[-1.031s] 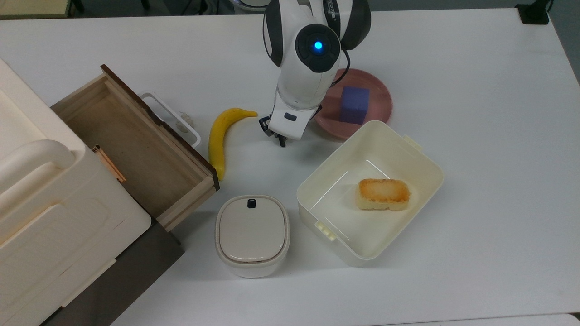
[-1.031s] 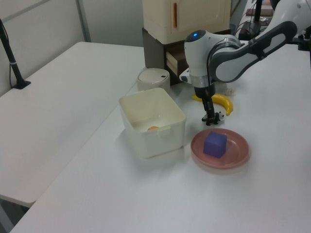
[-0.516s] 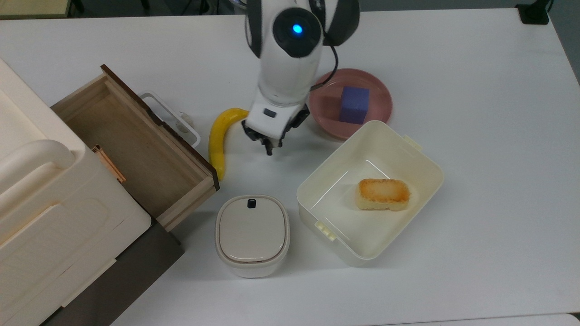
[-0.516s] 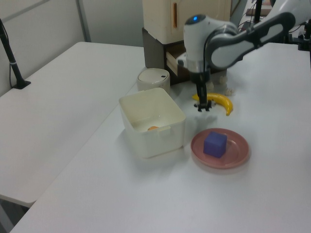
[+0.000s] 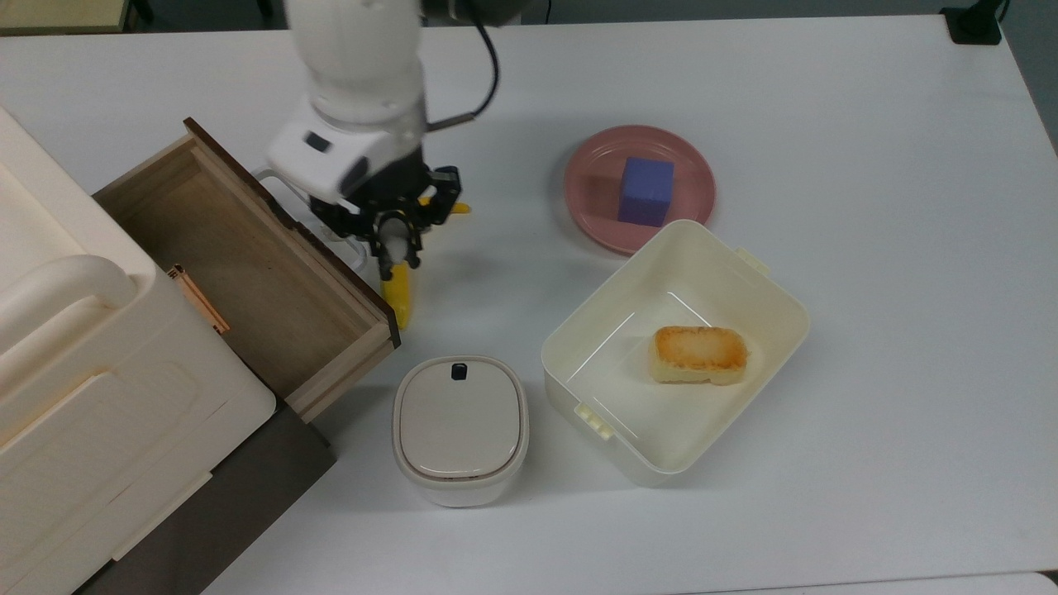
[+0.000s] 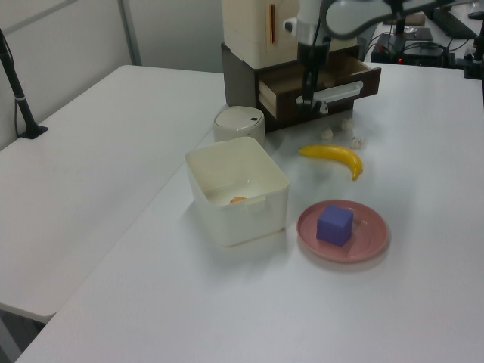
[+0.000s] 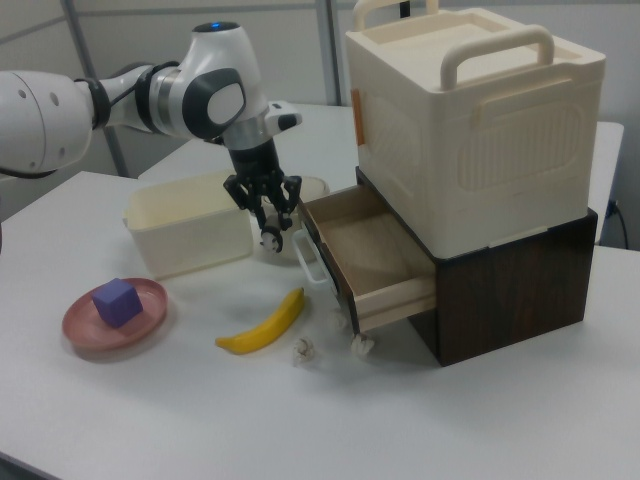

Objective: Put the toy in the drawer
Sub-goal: 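Lift the panda toy and carry it over the open drawer, then lower the panda toy into the drawer and open the gripper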

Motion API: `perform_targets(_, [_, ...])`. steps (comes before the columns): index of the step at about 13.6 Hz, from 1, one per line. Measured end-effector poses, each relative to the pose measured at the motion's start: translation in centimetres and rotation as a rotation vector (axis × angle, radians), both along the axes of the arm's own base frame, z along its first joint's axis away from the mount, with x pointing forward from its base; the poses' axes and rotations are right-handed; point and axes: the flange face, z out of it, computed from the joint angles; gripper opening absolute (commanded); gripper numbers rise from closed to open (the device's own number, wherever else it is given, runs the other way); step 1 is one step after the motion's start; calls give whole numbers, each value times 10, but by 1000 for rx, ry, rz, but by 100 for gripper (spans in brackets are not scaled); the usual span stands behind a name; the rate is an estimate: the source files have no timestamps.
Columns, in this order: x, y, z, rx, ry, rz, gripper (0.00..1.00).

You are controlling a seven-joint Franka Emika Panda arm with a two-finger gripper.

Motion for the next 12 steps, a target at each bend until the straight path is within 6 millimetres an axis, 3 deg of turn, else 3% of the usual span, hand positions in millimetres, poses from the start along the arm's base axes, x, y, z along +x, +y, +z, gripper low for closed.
perform_targets(5, [-8,-50,39,19,-60,-75,32])
perform_targets(9, [-15,-99,42,12,-66,-88,32])
perform_targets(12, [-11,-122,38,5,-117,-117,33])
